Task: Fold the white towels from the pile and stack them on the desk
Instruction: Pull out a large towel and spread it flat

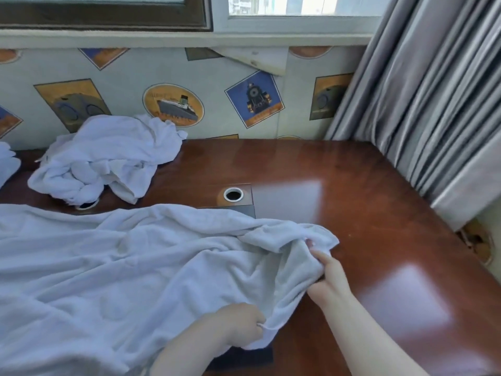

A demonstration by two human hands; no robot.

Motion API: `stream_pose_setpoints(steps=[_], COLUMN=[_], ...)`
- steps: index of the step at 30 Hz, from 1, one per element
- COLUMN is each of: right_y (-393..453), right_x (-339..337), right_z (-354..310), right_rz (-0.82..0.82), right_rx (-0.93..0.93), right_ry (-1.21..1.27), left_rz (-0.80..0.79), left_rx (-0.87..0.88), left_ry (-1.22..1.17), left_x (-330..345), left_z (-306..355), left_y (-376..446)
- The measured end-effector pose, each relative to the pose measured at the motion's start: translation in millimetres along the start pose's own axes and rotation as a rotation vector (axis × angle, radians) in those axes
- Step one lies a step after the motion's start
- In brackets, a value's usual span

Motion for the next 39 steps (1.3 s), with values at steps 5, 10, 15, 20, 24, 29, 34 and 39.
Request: stream_pose_setpoints(steps=[5, 10, 15, 20, 24, 29, 34, 39], right_y=[-22.9, -46.7, -36.4, -30.5, -31.3, -60.2, -94.7, -78.6], right_x=[-56.8, -83.4, -61.3, -49.7, -16.7, 2.3, -53.1, -64.9], right_z=[-37.6, -2.7, 37.7, 42.8, 40.2, -19.6, -10.8, 30.3], right_rz=[0.485, 0.700, 0.466, 0.430, 0.345, 0.367, 0.730, 0.812], right_rx=[-0.444, -0.553, -0.371, -0.341, -0.362, -0.612, -0.755, -0.400], right_ry=[-0.356, -0.608, -0.961, -1.047, -1.081, -0.732, -0.653, -1.362], left_rz=[-0.121, 0.336, 0.133, 0.390, 0.115, -0.043, -0.162, -0.137], left_rx=[-0.064, -0.069, 0.050, 0.275, 0.194, 0.101, 0.056, 0.071], left_ry=[-0.148, -0.401, 0.186, 0.404, 0.408, 0.360, 0.265, 0.221], left_x=[-5.0, -41.4, 2.7, -14.8, -8.2, -28.1, -45.5, -35.4], left_z=[6.5, 9.3, -6.3, -0.2, -19.8, -33.8, -31.3, -33.0], left_y=[6.4, 16.8, 3.9, -10.5, -4.6, -2.2, 0.0, -0.2])
Point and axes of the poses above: each hand's wrist, its own y-axis towards the middle knuckle, its own x-axis out of the palm, z = x × y, the point moved 8 cm from there along y, towards the middle knuckle, and after that the axes turned 5 degrees about z, right-handed, at the moved point
